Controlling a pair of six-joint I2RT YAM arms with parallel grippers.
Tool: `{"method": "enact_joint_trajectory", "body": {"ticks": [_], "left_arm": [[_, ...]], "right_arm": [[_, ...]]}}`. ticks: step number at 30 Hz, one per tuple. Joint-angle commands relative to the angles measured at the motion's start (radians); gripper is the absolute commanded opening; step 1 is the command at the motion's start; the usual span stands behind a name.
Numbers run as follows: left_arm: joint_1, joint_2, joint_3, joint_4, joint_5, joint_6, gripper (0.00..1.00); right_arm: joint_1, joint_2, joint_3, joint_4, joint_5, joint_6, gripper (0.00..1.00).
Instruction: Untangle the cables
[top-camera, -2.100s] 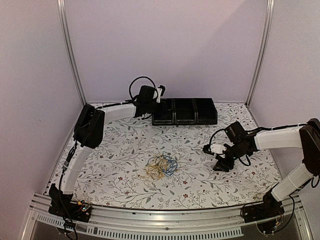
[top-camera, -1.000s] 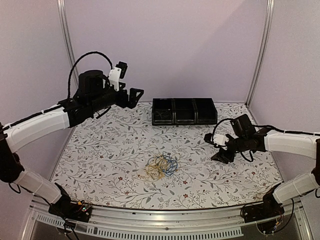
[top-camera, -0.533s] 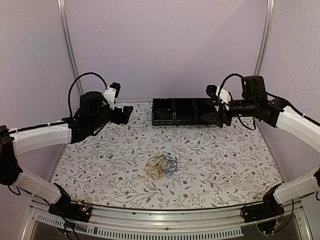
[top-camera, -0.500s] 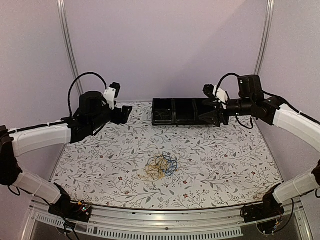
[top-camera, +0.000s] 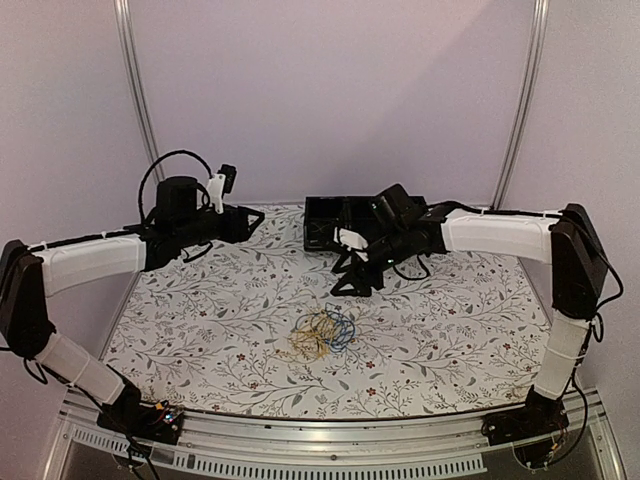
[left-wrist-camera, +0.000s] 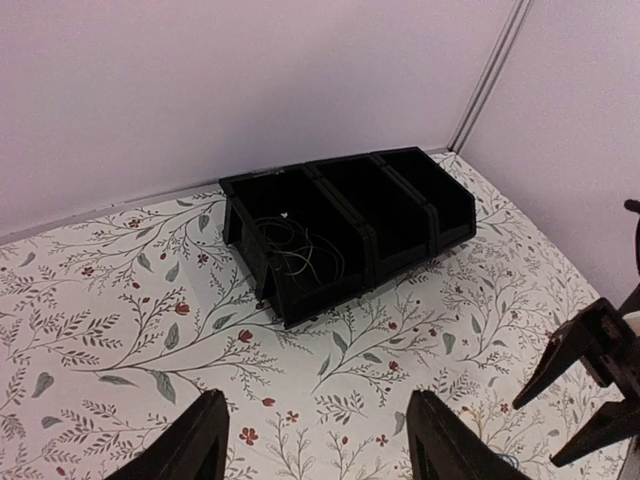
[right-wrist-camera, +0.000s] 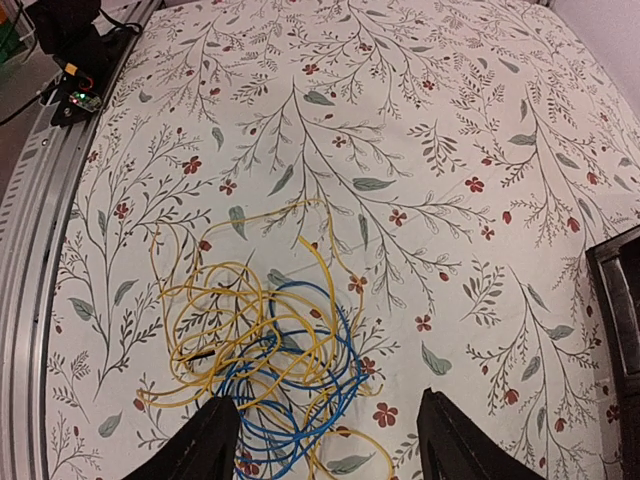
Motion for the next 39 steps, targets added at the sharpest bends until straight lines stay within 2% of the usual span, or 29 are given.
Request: {"method": "enact_joint_trajectory", "body": {"ticks": [1, 8, 9, 10, 12, 14, 15, 17, 18, 19, 22, 26, 30, 33, 36, 39], "left_arm": [[0.007, -0.020, 0.010, 0.034, 0.063, -0.064, 0.63], [0.006, -0.068, 0.001, 0.031, 0.055, -0.052, 0.64], [0.007, -0.071, 0.003, 0.027, 0.054, -0.049, 0.64], [0.006, -0.075, 0.005, 0.023, 0.054, -0.046, 0.64], [0.006, -0.083, 0.005, 0.020, 0.051, -0.033, 0.63], [0.002, -0.095, -0.004, 0.027, 0.070, -0.003, 0.57], [0.000, -0.099, -0.012, 0.037, 0.084, 0.019, 0.52], [-0.026, -0.113, -0.029, 0.049, 0.062, 0.074, 0.36], [-0.055, -0.121, -0.040, 0.045, 0.008, 0.115, 0.30], [-0.098, -0.128, -0.052, 0.044, -0.060, 0.158, 0.30], [-0.210, -0.143, -0.080, 0.035, -0.186, 0.216, 0.47], [-0.325, -0.183, -0.133, 0.075, -0.227, 0.176, 0.54], [-0.388, -0.226, -0.317, 0.322, -0.205, 0.137, 0.58], [-0.429, -0.194, -0.420, 0.543, -0.117, 0.137, 0.59], [-0.466, -0.089, -0.439, 0.688, -0.077, 0.142, 0.60], [-0.495, 0.050, -0.401, 0.768, -0.184, 0.149, 0.62]], "right_arm": [[0.036, 0.115, 0.083, 0.041, -0.002, 0.014, 0.65], [0.055, 0.251, 0.168, 0.098, -0.016, 0.027, 0.62], [0.056, 0.273, 0.184, 0.098, -0.017, 0.032, 0.57], [0.056, 0.284, 0.200, 0.096, -0.021, 0.041, 0.48], [0.055, 0.296, 0.215, 0.102, -0.033, 0.053, 0.24], [0.056, 0.286, 0.218, 0.107, -0.033, 0.069, 0.02], [0.057, 0.273, 0.215, 0.108, -0.030, 0.079, 0.00], [0.055, 0.229, 0.209, 0.101, -0.025, 0.090, 0.00], [0.055, 0.201, 0.205, 0.097, -0.027, 0.098, 0.00], [0.055, 0.179, 0.202, 0.092, -0.029, 0.106, 0.00], [0.055, 0.070, 0.187, 0.090, -0.039, 0.132, 0.00], [0.056, -0.037, 0.190, 0.080, -0.037, 0.156, 0.00], [0.055, -0.081, 0.231, 0.033, -0.040, 0.171, 0.00], [0.055, -0.094, 0.246, 0.021, -0.043, 0.178, 0.00], [0.055, -0.098, 0.265, 0.010, -0.050, 0.190, 0.00], [0.055, -0.106, 0.289, -0.009, -0.063, 0.195, 0.00]]}}
